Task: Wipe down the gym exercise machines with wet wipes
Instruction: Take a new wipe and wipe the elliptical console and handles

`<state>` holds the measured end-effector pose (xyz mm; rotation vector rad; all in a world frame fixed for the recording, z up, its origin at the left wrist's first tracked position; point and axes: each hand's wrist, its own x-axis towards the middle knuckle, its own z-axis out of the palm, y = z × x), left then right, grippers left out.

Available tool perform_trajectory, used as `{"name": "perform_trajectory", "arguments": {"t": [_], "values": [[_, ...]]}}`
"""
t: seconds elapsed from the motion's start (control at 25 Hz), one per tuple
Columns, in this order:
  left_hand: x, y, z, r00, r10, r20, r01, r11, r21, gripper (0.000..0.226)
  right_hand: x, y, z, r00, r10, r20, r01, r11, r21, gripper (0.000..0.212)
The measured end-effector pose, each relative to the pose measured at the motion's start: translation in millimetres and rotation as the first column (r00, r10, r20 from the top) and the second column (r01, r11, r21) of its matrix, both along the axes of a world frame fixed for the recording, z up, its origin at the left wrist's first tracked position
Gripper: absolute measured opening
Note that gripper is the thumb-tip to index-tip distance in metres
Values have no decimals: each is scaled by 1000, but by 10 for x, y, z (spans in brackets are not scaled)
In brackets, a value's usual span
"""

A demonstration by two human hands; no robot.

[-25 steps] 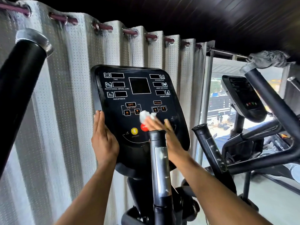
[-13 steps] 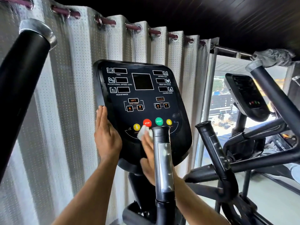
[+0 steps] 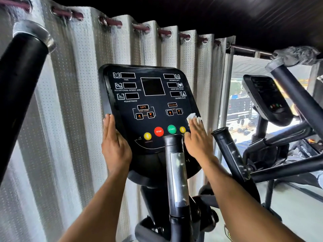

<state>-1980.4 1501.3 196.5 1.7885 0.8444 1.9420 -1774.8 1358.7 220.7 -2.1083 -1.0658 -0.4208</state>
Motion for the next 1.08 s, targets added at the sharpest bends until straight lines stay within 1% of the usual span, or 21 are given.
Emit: {"name": "perform_trajectory", "arguments": {"t": [0.08,0.12,0.16,0.2,0.24,0.28,0.36,0.48,0.56,0.64,0.68,0.76,0.8,0.84,0.92,1.0,1.04,1.08], "values": [[-6,-11,12,1000,4,0,-4,1000,4,58,-16,35,-91,998,-56,7,56,995,-86,64],[-13,-17,14,1000,6,-4,-6,1000,4,57,-140,-31,-185,999,-49,23,51,993,-103,65],[-15,-23,13,1000,7,-7,-7,1000,4,57,-318,-150,-275,999,-13,50,18,994,-109,71],[-12,-35,15,1000,6,-5,-6,1000,4,56,-478,-285,-419,994,42,98,-37,998,-55,80],[-10,-40,18,1000,6,-2,-6,1000,1,55,-645,-429,-601,989,85,121,-79,995,-54,84],[-10,-42,24,1000,10,-3,-10,1000,-1,55,-739,-522,-762,986,101,135,-92,993,-73,82],[-9,-44,26,1000,17,-6,-17,1000,2,55,-572,-545,-828,988,89,126,-76,992,-104,73],[-3,-51,38,1000,25,4,-25,1000,4,56,-43,-270,-537,991,-29,131,40,996,-86,61],[1,-61,38,999,42,18,-42,999,0,56,136,-68,-227,994,-52,97,57,997,-50,57],[-6,-66,52,999,49,18,-49,999,-11,54,142,32,-120,996,-45,81,47,999,-18,51],[-5,-77,54,998,54,17,-54,998,-15,53,161,24,-180,997,-39,65,38,999,15,50],[-6,-83,58,998,60,7,-59,998,-10,52,137,-85,-469,999,-40,13,39,994,99,56],[-4,-82,66,998,57,7,-57,998,-8,52,7,-190,-650,999,-28,23,25,991,133,59],[-1,-80,65,999,53,9,-53,999,-10,52,-136,-277,-874,998,2,67,-13,987,163,62],[-6,-81,49,998,56,9,-56,998,-13,54,-503,-480,-1223,986,99,138,-118,983,143,64],[-3,-81,47,998,55,10,-55,998,0,55,-656,-571,-1377,971,175,163,-197,972,131,63],[-6,-81,44,999,54,7,-54,999,-1,55,-608,-554,-1375,974,166,152,-190,969,160,63],[-5,-82,43,999,54,2,-54,999,-2,55,-493,-503,-1346,986,132,100,-151,966,211,64]]}}
